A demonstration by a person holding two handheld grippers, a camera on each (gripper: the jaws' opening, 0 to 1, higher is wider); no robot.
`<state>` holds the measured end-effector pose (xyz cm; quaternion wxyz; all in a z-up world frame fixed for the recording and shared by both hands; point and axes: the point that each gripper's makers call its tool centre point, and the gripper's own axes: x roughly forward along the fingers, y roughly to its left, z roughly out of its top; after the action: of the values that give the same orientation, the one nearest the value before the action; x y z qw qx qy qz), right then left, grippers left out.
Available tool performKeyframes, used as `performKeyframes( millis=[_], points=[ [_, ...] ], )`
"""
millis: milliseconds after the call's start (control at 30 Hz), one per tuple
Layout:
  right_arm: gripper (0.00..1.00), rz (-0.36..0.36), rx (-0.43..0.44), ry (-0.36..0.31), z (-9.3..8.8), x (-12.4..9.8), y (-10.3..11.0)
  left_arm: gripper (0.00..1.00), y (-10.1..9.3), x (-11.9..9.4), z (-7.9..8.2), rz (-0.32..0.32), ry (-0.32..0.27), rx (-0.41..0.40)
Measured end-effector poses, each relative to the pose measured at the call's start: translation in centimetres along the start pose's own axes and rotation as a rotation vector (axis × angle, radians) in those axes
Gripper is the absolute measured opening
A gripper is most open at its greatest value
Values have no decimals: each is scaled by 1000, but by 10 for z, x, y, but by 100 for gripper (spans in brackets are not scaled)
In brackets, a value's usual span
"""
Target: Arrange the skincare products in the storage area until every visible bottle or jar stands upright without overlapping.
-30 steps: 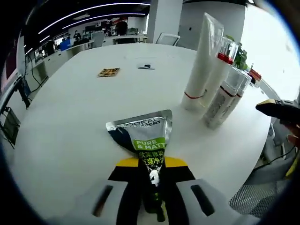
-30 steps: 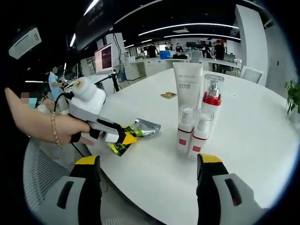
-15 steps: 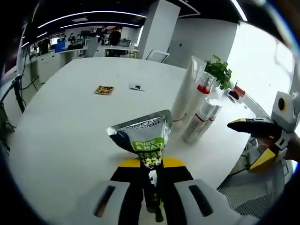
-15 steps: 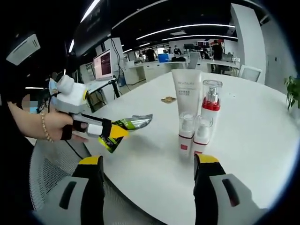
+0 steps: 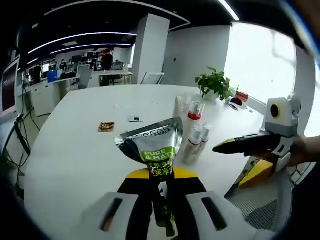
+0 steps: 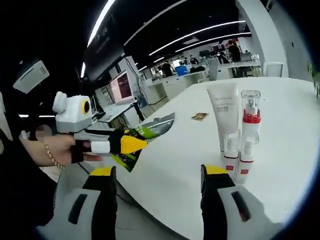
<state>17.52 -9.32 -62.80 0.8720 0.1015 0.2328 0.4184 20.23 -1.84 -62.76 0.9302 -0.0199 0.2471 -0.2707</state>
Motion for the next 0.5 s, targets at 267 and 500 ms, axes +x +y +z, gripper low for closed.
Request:
performKeyframes(
  millis=[267,500],
  points=[
    [56,74,127,-126,29,5,14,7,-21,-19,9,-117,-53,-39],
    [47,112,208,-196,49,8,24,8,-41,-32,22,-188,-85,-18]
  ],
)
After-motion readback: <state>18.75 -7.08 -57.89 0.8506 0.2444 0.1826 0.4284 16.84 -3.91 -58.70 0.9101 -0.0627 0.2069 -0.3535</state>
